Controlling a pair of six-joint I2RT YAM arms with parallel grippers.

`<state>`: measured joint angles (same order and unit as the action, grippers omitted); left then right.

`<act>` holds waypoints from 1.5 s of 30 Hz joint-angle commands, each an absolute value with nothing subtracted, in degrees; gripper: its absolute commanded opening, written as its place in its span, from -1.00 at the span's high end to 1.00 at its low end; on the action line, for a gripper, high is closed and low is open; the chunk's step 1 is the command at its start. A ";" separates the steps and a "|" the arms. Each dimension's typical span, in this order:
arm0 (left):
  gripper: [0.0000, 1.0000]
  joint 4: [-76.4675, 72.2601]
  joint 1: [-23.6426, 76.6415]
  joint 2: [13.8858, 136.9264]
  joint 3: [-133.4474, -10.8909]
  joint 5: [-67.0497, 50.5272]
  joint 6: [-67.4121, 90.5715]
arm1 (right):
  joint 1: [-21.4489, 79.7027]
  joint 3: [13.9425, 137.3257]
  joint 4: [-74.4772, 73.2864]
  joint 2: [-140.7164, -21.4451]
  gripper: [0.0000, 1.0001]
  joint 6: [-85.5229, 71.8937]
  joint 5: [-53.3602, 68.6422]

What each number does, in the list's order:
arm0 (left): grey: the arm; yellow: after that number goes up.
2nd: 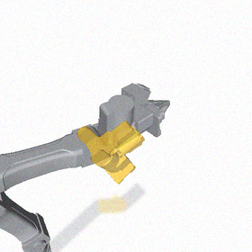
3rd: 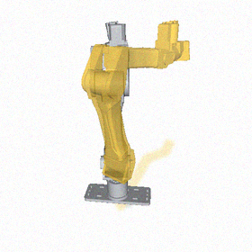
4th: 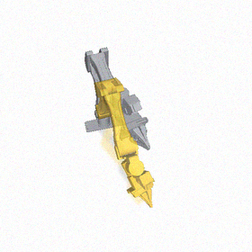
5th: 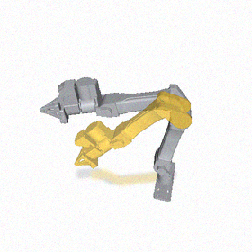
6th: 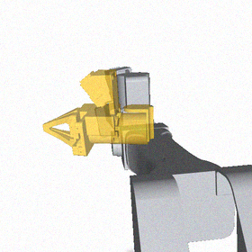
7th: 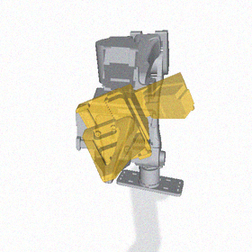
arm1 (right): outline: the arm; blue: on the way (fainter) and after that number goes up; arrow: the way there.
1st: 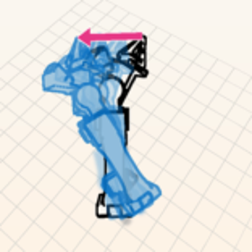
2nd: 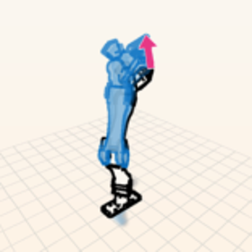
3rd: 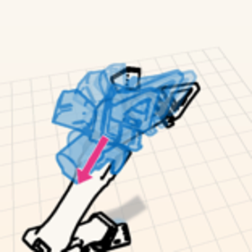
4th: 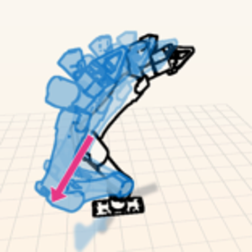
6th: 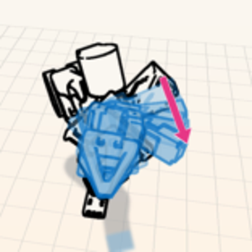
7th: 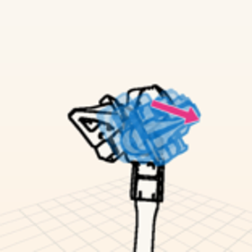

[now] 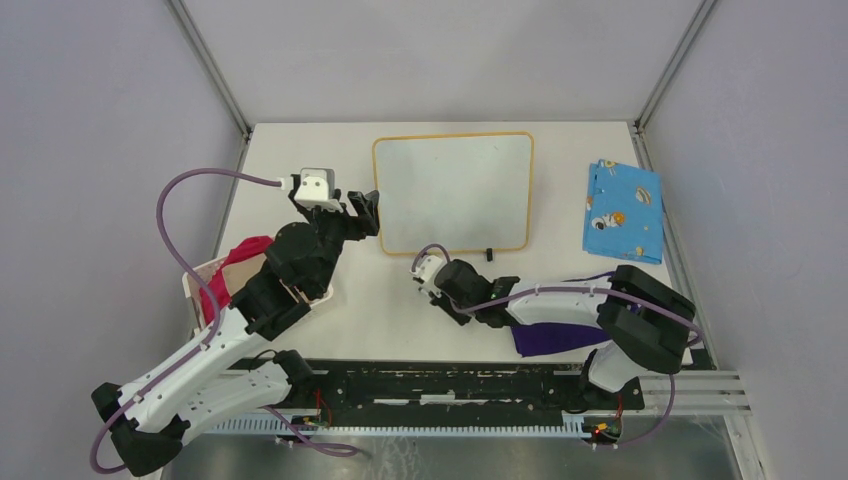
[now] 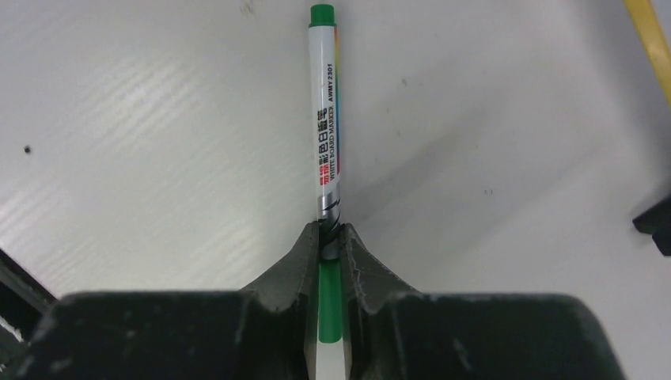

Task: Write a sentence on the whiteboard
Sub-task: Open the whiteboard marker at the center of the board.

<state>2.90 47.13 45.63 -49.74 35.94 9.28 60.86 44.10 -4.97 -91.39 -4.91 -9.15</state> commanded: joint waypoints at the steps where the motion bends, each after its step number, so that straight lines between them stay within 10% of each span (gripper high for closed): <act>1: -0.57 0.44 47.55 45.55 -50.10 36.51 6.61 | 60.56 42.59 -10.66 -86.93 0.66 -5.62 -8.54; 9: -0.57 0.62 47.55 45.36 -50.27 36.30 6.62 | 57.96 49.04 -16.26 -89.37 0.22 -3.06 -4.75; 26: -0.57 0.71 47.68 44.75 -50.44 36.13 6.26 | 56.49 56.20 -21.88 -97.89 0.21 -0.46 1.31; 45: -0.56 0.38 47.72 44.40 -50.00 37.80 5.86 | 53.61 49.93 -13.40 -91.43 1.00 -1.26 4.21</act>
